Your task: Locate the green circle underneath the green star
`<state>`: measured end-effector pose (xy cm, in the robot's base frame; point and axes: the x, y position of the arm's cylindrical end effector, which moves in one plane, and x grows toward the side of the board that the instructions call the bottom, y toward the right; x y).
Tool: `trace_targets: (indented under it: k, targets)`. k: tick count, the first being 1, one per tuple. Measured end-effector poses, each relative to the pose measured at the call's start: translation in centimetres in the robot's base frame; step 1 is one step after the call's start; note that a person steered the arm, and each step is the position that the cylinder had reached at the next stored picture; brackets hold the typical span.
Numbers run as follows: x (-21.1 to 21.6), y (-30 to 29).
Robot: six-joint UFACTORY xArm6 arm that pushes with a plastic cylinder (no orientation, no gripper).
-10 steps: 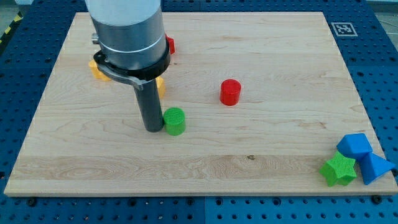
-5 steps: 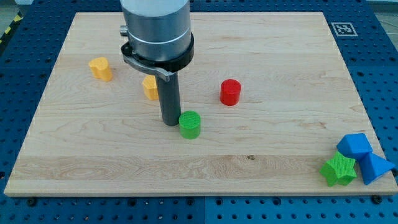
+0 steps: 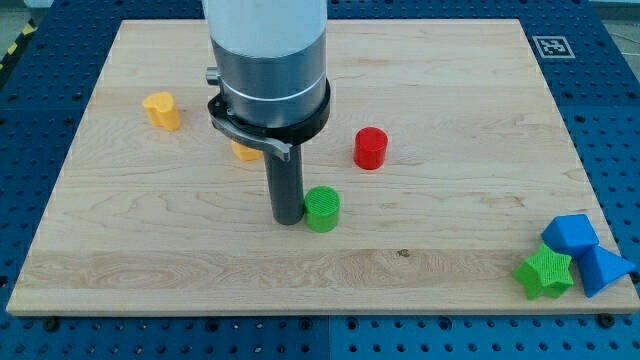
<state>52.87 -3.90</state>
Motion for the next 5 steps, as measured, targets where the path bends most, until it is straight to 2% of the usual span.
trace_targets:
  k: [3,5]
  targets:
    - [0.8,1.4]
    - [0.4,6.1]
